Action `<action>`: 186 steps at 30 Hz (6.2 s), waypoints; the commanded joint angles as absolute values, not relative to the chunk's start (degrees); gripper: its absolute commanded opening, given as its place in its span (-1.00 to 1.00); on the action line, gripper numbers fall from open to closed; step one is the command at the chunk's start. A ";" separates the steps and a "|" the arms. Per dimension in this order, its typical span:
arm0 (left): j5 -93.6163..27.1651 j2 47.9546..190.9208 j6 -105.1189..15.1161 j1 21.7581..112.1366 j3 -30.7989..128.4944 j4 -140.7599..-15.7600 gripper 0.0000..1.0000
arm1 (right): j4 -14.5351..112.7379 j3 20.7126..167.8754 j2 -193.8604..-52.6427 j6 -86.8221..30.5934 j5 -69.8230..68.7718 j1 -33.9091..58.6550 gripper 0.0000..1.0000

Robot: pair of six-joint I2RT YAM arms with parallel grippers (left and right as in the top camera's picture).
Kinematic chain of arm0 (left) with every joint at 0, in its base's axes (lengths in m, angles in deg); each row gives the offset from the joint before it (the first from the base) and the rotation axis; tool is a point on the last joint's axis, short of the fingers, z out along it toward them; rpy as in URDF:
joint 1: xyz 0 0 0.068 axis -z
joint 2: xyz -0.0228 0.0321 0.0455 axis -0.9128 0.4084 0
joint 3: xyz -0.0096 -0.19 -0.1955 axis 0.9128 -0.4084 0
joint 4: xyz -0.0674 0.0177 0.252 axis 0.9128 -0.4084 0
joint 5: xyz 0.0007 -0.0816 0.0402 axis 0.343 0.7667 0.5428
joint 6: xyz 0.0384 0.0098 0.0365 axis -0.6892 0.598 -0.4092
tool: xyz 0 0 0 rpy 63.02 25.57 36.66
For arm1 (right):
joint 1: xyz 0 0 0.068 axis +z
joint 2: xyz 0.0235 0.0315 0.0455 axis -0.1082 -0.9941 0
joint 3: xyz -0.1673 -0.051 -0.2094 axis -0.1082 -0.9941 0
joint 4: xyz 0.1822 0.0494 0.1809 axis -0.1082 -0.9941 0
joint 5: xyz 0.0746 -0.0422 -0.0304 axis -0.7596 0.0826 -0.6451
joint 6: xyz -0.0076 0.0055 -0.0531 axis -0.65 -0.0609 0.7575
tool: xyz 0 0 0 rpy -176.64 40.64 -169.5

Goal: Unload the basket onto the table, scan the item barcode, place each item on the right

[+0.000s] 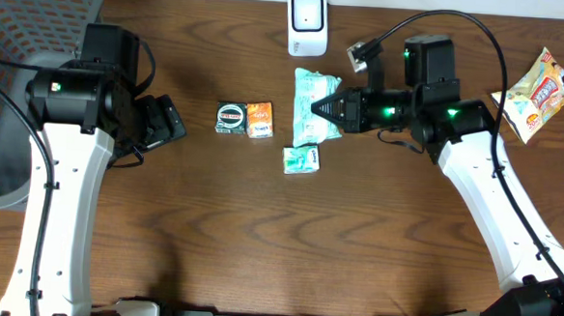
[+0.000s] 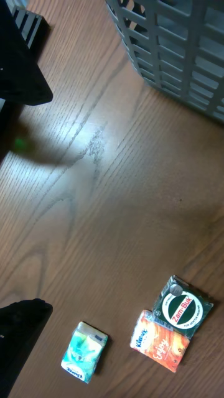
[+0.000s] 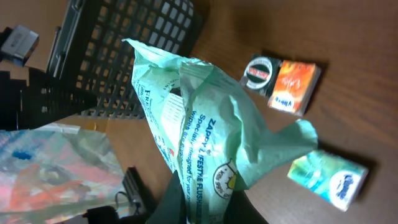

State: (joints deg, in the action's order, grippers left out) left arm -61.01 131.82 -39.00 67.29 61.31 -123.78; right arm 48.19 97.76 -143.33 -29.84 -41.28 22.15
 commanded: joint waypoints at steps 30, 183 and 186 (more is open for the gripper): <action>-61.36 132.13 -38.48 67.26 61.37 -124.15 0.95 | 37.48 98.63 -143.24 -41.29 -37.21 22.77 -0.97; -61.36 132.13 -38.48 67.24 61.37 -124.15 0.96 | 41.83 96.58 -145.08 -33.71 -38.46 22.81 -0.98; -61.36 132.13 -38.48 67.26 61.37 -124.15 0.95 | 41.79 96.58 -145.08 -33.71 -38.50 22.81 -0.98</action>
